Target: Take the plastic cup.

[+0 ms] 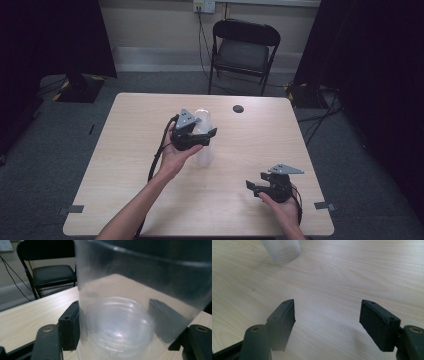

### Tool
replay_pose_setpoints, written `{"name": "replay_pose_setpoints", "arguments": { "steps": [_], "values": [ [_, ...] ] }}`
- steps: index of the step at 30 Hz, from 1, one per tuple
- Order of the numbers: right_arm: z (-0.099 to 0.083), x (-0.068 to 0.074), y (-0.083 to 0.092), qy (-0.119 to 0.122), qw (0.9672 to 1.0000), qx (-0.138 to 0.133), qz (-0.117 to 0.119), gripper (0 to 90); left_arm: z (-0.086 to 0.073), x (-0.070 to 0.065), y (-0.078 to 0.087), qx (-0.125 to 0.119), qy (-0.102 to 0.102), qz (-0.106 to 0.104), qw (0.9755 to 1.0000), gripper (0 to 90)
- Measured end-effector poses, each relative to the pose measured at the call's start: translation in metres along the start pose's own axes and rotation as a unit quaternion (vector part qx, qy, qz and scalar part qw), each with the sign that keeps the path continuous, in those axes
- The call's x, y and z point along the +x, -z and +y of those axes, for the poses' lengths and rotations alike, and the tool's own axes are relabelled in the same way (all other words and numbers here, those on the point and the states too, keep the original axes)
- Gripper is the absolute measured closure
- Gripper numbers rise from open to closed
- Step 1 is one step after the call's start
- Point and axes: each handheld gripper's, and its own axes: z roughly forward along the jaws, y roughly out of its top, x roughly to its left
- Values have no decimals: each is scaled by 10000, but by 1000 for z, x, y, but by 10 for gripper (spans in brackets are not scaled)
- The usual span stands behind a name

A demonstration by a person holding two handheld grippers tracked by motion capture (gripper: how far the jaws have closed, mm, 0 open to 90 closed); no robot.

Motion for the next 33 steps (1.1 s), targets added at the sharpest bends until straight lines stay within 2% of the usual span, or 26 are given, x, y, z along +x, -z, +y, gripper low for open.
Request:
{"name": "replay_pose_setpoints", "arguments": {
  "steps": [4, 10, 21, 26, 28, 31, 33],
  "values": [
    [0, 0, 0, 10, 10000, 0, 10, 284, 3, 1, 5, -206, 66, -27, 9998, 323],
    [0, 1, 0, 15, 10000, -2, 19, 285, 5, 0, 7, -301, 55, -43, 9995, 327],
    [0, 1, 0, 22, 10000, -8, 21, 284, 15, 5, 20, -611, 198, -146, 9978, 338],
    [1, 1, -1, 37, 10000, -17, 19, 283, 21, 5, 25, -491, 119, -191, 9985, 335],
    [1, 2, 0, 36, 10000, -46, 33, 281, 26, 5, 30, -572, 99, -219, 9981, 333],
    [1, 2, 1, 37, 10000, -82, 35, 281, 30, 4, 38, -675, 218, -328, 9969, 328],
    [1, 2, 1, 41, 9999, -86, 35, 281, 31, 4, 43, -663, 287, -320, 9969, 327]
  ]
}}
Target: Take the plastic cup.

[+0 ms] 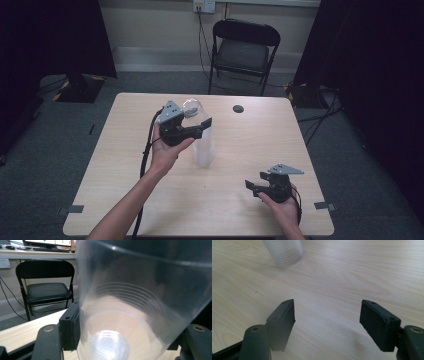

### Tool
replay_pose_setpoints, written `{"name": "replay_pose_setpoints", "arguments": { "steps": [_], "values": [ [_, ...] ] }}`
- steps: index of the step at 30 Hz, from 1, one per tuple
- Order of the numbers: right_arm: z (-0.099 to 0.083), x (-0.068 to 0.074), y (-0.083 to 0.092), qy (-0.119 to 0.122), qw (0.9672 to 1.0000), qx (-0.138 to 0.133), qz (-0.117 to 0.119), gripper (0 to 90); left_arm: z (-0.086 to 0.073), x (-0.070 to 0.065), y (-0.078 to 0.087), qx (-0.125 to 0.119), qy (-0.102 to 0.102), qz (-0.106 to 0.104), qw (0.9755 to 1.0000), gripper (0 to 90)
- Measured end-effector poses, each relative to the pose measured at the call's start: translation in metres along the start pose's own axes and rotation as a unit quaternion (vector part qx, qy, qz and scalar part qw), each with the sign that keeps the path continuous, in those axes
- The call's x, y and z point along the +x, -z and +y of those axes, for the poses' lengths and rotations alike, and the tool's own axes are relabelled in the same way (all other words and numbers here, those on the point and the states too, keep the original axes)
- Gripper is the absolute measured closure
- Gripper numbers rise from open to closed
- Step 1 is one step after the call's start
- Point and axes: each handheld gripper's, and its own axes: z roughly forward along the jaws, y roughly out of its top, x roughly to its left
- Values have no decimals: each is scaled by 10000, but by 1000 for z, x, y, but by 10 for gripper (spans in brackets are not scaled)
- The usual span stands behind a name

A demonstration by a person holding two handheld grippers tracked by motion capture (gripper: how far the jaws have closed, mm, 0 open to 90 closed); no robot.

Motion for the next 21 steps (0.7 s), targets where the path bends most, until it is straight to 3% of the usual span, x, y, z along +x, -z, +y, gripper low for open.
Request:
{"name": "replay_pose_setpoints", "arguments": {
  "steps": [3, 6, 9, 11, 16, 19, 21],
  "values": [
    [0, 1, 1, -2, 10000, -8, 54, 310, 2, -1, 7, 91, 30, -82, 9999, 329],
    [0, 2, 1, 4, 9999, -67, 144, 347, 3, 0, 14, 151, 324, -288, 9989, 328],
    [0, 5, 0, 65, 9998, -88, 189, 352, 2, -2, 18, 342, 261, -272, 9987, 329],
    [0, 7, 0, 115, 9997, -84, 211, 357, 0, -5, 21, 336, 249, -275, 9987, 329],
    [1, 11, 1, 92, 9991, -163, 381, 374, -6, -9, 26, 369, 548, -462, 9967, 327],
    [1, 14, 1, 71, 9986, -153, 494, 377, -10, -13, 27, 504, 567, -530, 9957, 327],
    [2, 16, 2, 200, 9983, -180, 518, 379, -12, -15, 29, 547, 552, -574, 9953, 326]
  ]
}}
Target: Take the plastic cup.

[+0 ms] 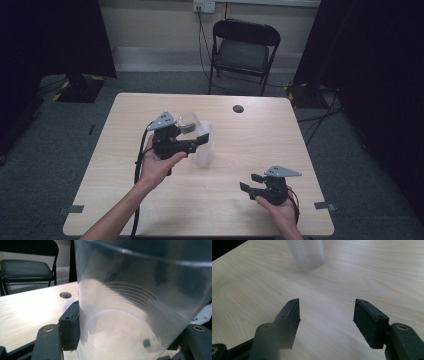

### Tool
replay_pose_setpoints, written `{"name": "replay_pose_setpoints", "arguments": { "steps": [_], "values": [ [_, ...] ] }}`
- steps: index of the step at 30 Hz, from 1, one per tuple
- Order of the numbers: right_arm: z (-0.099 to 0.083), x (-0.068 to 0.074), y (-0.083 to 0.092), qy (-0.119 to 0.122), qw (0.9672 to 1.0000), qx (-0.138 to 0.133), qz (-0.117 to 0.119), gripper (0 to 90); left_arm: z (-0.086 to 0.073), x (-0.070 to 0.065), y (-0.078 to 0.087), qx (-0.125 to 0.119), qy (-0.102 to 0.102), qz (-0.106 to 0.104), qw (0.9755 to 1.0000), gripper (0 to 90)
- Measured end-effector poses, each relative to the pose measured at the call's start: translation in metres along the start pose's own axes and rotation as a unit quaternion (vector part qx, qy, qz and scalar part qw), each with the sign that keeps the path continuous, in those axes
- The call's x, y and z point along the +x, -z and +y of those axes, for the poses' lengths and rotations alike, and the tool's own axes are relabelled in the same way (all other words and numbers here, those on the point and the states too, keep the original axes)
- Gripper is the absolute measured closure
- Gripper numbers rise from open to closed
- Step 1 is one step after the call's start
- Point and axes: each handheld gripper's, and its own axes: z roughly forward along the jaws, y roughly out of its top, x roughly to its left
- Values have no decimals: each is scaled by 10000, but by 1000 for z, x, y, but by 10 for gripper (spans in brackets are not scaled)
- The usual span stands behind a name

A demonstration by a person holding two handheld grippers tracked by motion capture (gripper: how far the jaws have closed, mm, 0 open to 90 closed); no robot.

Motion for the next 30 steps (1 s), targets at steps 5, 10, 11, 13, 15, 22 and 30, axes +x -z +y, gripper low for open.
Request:
{"name": "replay_pose_setpoints", "arguments": {
  "steps": [5, 10, 11, 13, 15, 22, 30],
  "values": [
    [3, 10, 0, 188, 9994, -211, 177, 372, -8, 0, 6, 161, 96, 144, 9997, 332],
    [2, 26, -4, 506, 9963, -579, 384, 391, -20, 4, 14, 344, 195, 146, 9991, 334],
    [3, 28, -5, 500, 9961, -610, 398, 400, -22, 4, 15, 389, 201, 147, 9989, 334],
    [4, 32, -6, 555, 9949, -634, 547, 475, -27, 5, 19, 433, 224, 176, 9987, 334],
    [7, 35, -8, 477, 9948, -542, 715, 461, -31, 6, 21, 448, 284, 205, 9984, 333],
    [20, 50, -16, 677, 9943, -416, 713, 471, -44, 11, 25, 632, 552, 196, 9963, 334],
    [33, 67, -29, 969, 9915, -520, 694, 378, -53, 12, 25, 814, 834, 105, 9931, 339]
  ]
}}
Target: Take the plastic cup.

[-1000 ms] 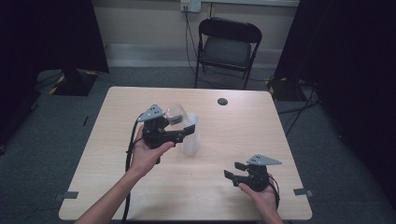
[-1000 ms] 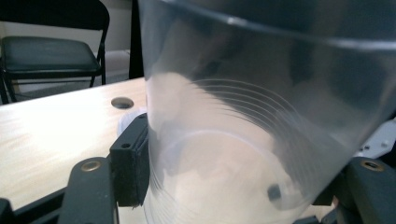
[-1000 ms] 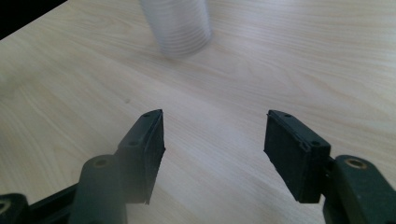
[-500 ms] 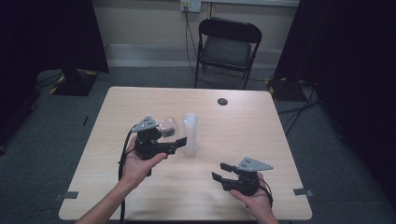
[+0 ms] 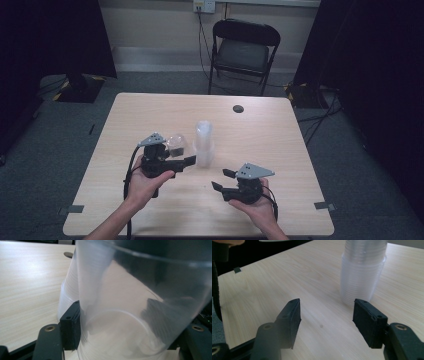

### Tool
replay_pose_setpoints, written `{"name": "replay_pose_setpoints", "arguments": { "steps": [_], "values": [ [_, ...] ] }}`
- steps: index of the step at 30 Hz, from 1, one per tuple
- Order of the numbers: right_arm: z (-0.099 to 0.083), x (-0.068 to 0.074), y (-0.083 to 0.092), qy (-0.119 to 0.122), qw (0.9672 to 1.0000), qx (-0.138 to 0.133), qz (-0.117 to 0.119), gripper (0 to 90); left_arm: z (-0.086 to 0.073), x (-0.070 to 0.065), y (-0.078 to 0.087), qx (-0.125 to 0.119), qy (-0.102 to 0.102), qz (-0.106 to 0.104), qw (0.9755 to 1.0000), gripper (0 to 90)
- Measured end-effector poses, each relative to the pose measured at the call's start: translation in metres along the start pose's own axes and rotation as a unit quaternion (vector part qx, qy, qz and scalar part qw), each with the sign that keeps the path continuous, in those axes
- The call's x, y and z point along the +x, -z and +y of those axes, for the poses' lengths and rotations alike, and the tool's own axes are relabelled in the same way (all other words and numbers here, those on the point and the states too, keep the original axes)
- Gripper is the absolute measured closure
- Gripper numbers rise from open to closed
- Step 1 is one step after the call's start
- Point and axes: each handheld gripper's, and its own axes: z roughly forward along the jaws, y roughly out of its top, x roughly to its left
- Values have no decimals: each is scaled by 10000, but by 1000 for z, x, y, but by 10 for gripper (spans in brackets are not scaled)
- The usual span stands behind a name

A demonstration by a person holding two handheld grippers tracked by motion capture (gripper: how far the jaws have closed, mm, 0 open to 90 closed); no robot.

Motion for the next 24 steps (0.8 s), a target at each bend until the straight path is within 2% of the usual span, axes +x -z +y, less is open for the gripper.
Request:
{"name": "replay_pose_setpoints", "arguments": {
  "steps": [3, 4, 5, 7, 9, 12, 14, 17, 20, 22, 23, 24],
  "values": [
    [-2, 3, -3, 14, 10000, -41, 23, 343, -7, 1, -4, 154, 117, -64, 9998, 344],
    [-2, 5, -4, 72, 9999, -63, -39, 327, -9, 1, -6, 200, 170, -101, 9996, 346],
    [-2, 7, -3, 114, 9999, -83, -83, 337, -11, 1, -8, 270, 212, -139, 9993, 348],
    [-2, 9, -3, 147, 9998, -101, 55, 394, -15, 2, -12, 355, 319, -195, 9987, 349],
    [-3, 14, -4, 264, 9995, -152, -13, 412, -19, 1, -16, 440, 381, -236, 9980, 350],
    [-3, 19, -5, 409, 9990, -199, -34, 451, -22, 0, -20, 525, 568, -434, 9961, 350],
    [-3, 23, -6, 566, 9980, -279, -95, 509, -24, -1, -22, 524, 682, -571, 9947, 350],
    [-3, 27, -7, 730, 9964, -420, -93, 548, -26, 0, -24, 550, 961, -865, 9901, 350],
    [-2, 30, -8, 832, 9951, -519, -88, 582, -29, -1, -27, 570, 1180, -1033, 9860, 350],
    [-2, 31, -7, 831, 9948, -580, -112, 604, -30, 2, -28, 549, 1338, -1289, 9810, 349],
    [-2, 30, -7, 839, 9946, -597, -122, 610, -30, 3, -29, 591, 1428, -1312, 9792, 349],
    [-2, 30, -7, 854, 9943, -629, -127, 620, -30, 4, -29, 581, 1466, -1332, 9785, 349]
  ]
}}
